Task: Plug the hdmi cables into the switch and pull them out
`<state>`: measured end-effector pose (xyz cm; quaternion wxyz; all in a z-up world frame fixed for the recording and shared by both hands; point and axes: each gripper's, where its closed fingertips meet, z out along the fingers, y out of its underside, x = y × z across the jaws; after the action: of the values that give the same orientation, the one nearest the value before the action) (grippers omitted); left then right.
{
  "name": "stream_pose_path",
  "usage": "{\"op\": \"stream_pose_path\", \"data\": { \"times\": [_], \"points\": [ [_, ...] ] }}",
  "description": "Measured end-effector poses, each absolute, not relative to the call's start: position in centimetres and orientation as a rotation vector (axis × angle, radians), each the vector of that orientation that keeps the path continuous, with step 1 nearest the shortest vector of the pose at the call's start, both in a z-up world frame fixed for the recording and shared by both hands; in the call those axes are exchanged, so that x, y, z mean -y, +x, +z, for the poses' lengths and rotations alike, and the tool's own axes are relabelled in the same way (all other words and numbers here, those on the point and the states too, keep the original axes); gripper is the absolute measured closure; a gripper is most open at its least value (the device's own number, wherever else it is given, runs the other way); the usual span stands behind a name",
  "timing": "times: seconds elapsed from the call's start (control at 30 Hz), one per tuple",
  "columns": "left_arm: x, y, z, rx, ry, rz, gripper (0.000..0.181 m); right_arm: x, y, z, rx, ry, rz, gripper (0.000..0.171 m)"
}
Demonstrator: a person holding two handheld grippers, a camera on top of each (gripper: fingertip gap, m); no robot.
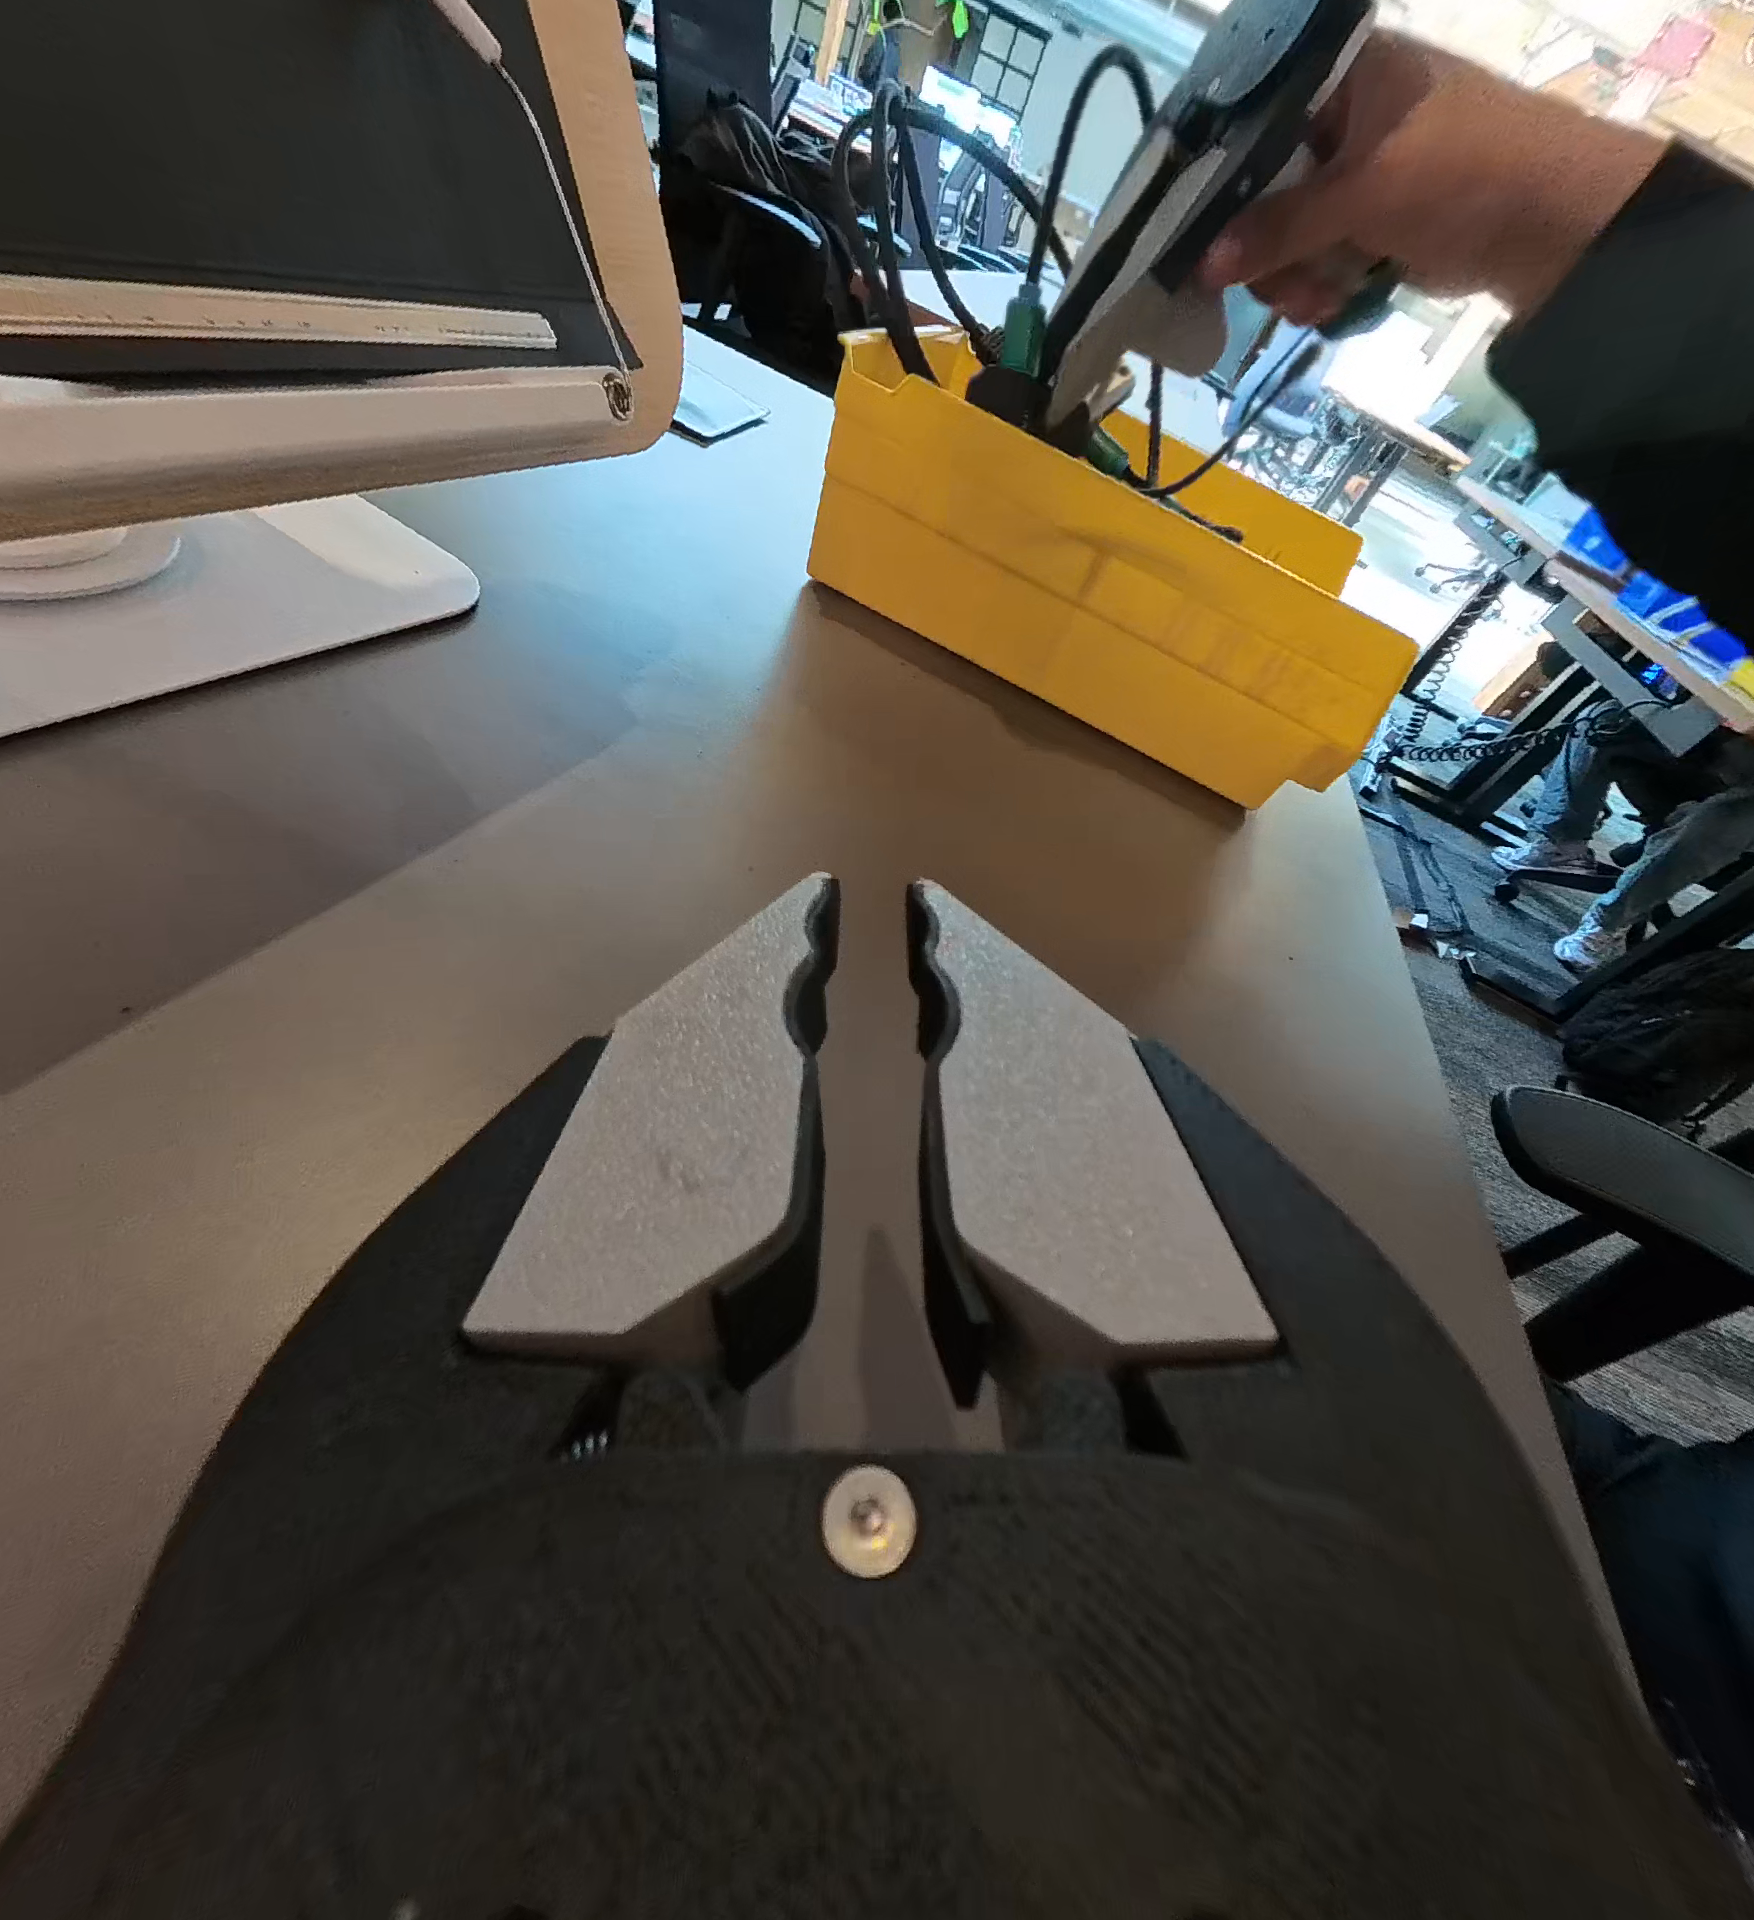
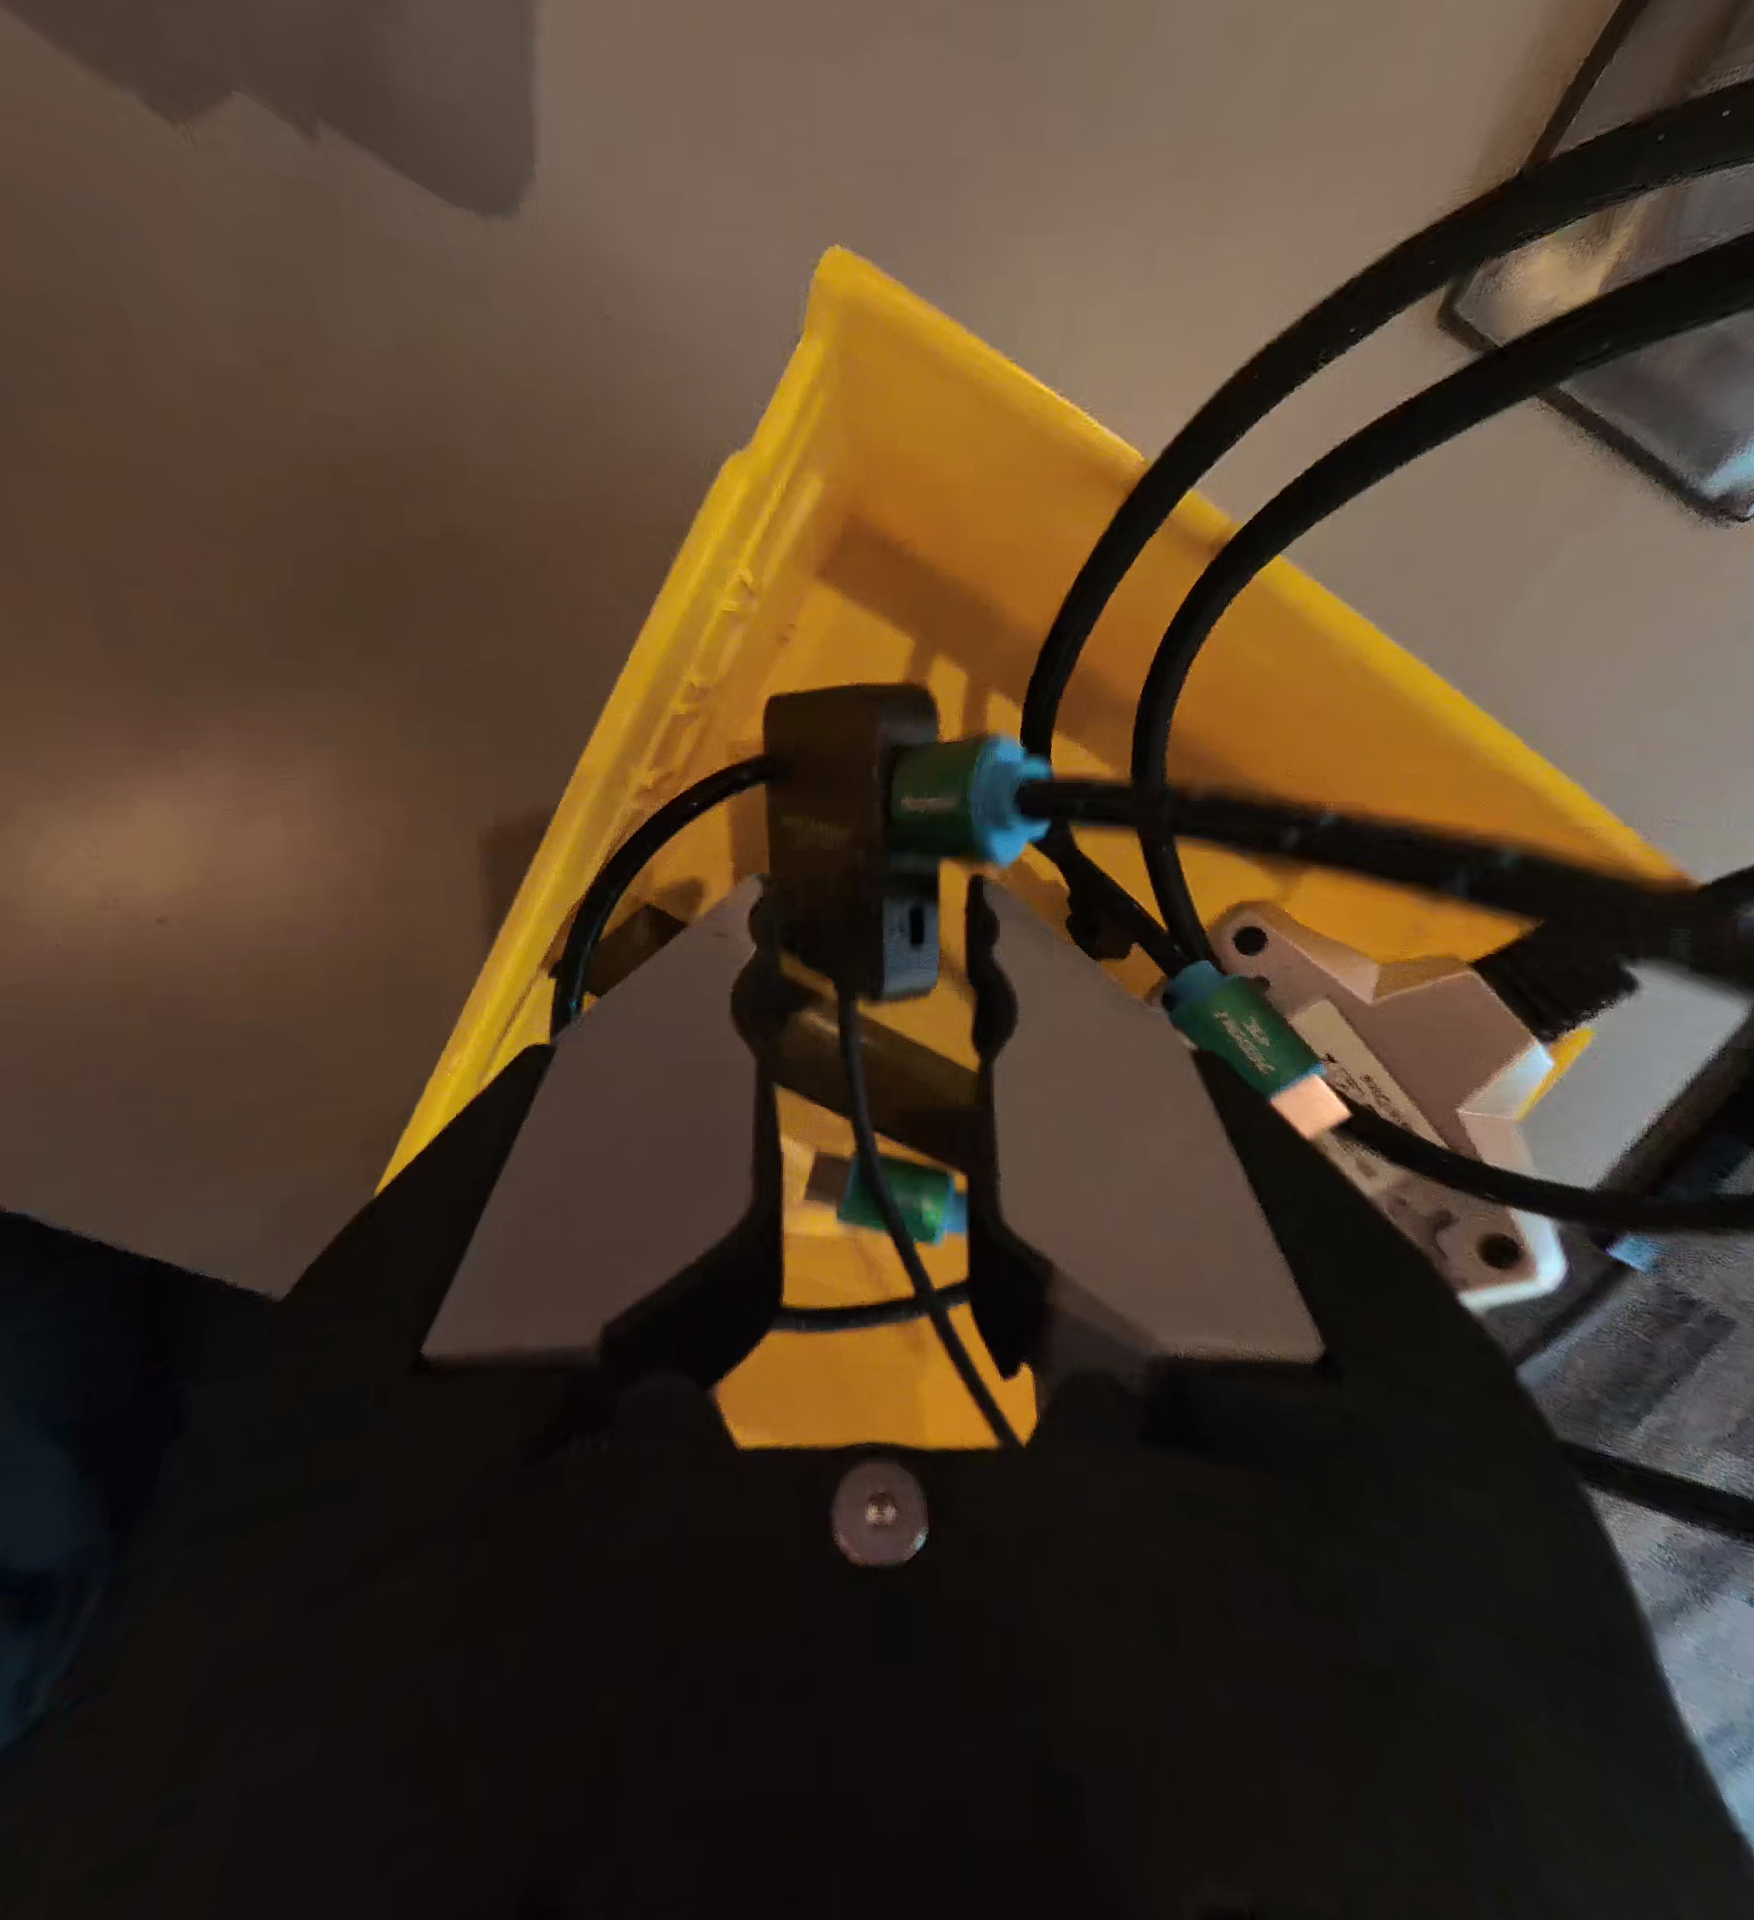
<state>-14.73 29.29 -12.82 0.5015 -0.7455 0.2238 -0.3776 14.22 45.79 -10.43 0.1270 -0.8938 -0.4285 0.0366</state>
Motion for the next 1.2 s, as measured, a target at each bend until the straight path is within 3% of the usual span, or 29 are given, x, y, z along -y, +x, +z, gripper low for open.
{"op": "stream_pose_path", "data": {
  "times": [0.2,0.5,0.6,0.97,1.13,1.2],
  "points": [
    [-29.2,-14.5,-13.1,-0.559,-1.810,-0.903,0.171,-44.7,14.1,-6.0,1.320,-2.604,0.056,0.136],
    [-29.1,-14.3,-13.4,-0.560,-1.836,-0.915,0.164,-39.6,12.5,0.7,1.139,-2.348,0.565,0.127],
    [-29.2,-14.1,-13.7,-0.573,-1.850,-0.868,0.157,-35.9,13.4,-0.4,1.144,-2.182,0.551,0.118],
    [-29.5,-14.3,-13.4,-0.571,-1.821,-0.772,0.140,-26.9,18.2,-9.5,0.911,-2.064,0.676,0.110],
    [-27.0,-12.9,-12.6,-0.661,-1.739,-0.789,0.136,-25.2,17.2,-10.1,0.917,-1.873,0.737,0.111],
    [-25.0,-12.4,-12.1,-0.629,-1.710,-0.825,0.139,-24.1,16.2,-10.1,0.968,-1.780,0.747,0.102]
  ]
}}
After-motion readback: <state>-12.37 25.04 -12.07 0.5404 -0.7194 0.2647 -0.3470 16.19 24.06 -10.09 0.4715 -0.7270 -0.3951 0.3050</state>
